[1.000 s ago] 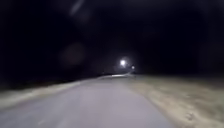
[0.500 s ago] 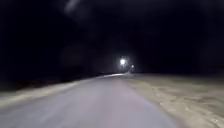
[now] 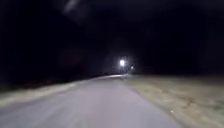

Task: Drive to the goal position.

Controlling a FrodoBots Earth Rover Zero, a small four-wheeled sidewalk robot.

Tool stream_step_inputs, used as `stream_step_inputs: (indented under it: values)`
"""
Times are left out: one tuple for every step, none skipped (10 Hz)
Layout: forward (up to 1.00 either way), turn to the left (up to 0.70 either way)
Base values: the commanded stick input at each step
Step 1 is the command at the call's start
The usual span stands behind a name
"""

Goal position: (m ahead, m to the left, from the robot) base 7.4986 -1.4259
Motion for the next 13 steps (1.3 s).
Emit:
stream_step_inputs:
  values:
    - [0.85, 0.00]
    - [0.85, 0.00]
    - [0.85, 0.00]
    - [0.85, 0.00]
    - [0.85, 0.00]
    - [0.85, 0.00]
    - [0.85, 0.00]
    - [0.85, 0.00]
    - [0.85, 0.00]
    - [0.85, 0.00]
    - [0.85, 0.00]
    - [0.85, 0.00]
    - [0.85, 0.00]
